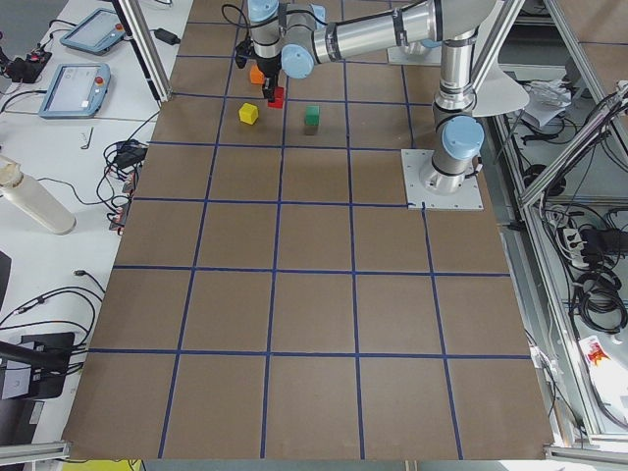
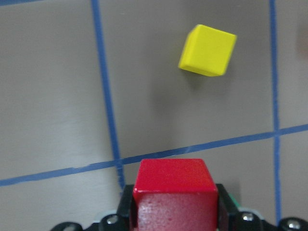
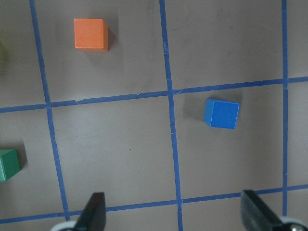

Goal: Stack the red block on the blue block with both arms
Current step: 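Set the red cube down with the left gripper while the right arm approaches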

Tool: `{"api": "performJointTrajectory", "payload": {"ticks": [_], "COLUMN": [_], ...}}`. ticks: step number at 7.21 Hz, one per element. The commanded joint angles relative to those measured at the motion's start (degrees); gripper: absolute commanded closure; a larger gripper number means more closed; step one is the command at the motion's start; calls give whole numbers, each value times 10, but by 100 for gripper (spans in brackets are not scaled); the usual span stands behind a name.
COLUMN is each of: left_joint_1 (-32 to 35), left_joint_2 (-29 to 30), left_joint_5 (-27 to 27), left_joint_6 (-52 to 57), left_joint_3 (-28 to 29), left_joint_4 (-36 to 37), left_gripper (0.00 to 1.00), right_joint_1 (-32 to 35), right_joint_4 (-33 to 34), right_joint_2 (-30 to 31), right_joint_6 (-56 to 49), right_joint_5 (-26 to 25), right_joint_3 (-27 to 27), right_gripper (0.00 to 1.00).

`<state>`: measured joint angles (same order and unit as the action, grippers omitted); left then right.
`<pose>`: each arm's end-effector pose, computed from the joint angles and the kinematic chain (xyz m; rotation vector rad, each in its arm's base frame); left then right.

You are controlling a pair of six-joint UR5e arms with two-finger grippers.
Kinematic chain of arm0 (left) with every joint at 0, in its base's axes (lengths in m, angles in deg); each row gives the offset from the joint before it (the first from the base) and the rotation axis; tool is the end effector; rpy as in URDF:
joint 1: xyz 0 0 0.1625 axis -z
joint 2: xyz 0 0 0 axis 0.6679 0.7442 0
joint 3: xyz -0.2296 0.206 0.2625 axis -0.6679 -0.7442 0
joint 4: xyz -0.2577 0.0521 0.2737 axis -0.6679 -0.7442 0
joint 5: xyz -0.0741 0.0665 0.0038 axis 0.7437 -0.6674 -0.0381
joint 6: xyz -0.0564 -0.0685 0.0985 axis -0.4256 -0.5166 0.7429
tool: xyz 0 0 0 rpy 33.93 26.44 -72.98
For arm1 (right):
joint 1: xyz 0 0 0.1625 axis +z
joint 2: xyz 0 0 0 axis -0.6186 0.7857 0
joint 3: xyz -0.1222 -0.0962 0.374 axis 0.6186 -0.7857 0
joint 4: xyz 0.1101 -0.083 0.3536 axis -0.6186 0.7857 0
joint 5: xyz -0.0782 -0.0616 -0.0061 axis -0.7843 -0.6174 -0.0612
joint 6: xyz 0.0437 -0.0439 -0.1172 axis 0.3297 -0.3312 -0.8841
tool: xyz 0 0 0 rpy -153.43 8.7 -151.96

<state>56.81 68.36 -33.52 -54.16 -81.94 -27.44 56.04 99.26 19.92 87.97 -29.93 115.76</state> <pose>-0.2363 -0.5328 0.2895 -0.1601 -2.9903 -0.0198 0.1629 -0.4629 0.4335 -0.1375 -3.0989 0.0049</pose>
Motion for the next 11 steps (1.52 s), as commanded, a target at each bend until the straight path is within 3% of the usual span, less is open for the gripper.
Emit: {"api": "performJointTrajectory", "payload": {"ticks": [1,3,5,6,7,8,11], "left_joint_1": [80,117,138,144,145,146,125], "left_joint_2": [56,100,126,133,138,138,81], "left_joint_5": [10,8,2,-13,-21,-21,-24], "left_joint_6": [-77,-129,-157,-161,-173,-176,-166], "left_joint_3": [6,7,7,7,8,8,32], "left_joint_4": [54,78,95,95,96,96,69], "left_gripper": [92,89,81,68,21,0,0], "right_joint_1": [-2,0,0,0,0,0,4], "right_joint_4": [-2,-2,-1,-1,-1,-1,5], "right_joint_2": [5,8,8,8,7,7,6], "right_joint_6": [-5,1,2,3,3,3,22], "right_joint_5": [-15,-14,-14,-14,-14,-14,-5], "right_joint_3": [0,2,2,2,3,3,19], "right_gripper": [0,0,0,0,0,0,0]}}
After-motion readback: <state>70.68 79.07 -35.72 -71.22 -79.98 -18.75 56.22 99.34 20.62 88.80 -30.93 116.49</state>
